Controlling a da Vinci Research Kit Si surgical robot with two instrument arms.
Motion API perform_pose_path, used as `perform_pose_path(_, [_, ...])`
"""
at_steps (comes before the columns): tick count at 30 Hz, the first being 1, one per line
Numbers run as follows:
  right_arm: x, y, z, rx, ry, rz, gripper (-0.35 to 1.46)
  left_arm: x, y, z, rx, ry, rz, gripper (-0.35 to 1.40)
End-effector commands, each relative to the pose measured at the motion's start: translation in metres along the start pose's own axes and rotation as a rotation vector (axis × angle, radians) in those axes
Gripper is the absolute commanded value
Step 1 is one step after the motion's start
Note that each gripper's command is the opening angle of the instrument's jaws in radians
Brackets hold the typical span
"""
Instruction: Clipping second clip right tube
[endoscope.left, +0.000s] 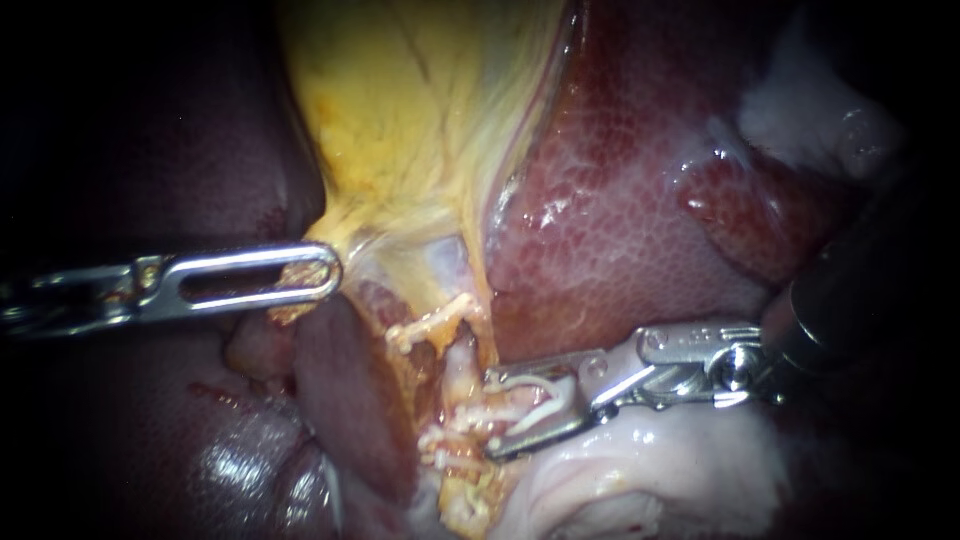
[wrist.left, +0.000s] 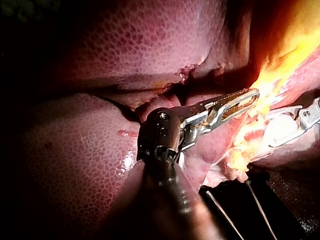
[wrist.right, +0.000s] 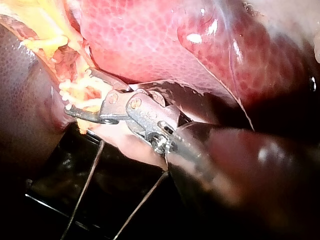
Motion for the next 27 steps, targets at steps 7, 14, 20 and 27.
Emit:
perform_pose_path(7, [0.0,-0.0002,-0.0002,0.001,0.0,0.0,0.58,-0.0002,-0.0001,-0.0004,0.003,0.002,-0.001,-0.35])
perform_pose_path(14, [0.0005,-0.0008,-0.002,0.004,0.001,0.005,0.58,-0.0009,-0.0004,-0.0013,0.002,-0.001,0.0,-0.35])
perform_pose_path(20, [0.0016,-0.0007,-0.0045,-0.014,0.011,0.017,0.58,-0.0009,-0.0005,-0.0015,0.002,-0.001,0.0,-0.35])
perform_pose_path(27, [0.0022,0.0001,-0.0052,-0.042,0.022,0.026,0.58,-0.0009,-0.0007,-0.0016,0.003,-0.004,-0.001,-0.35])
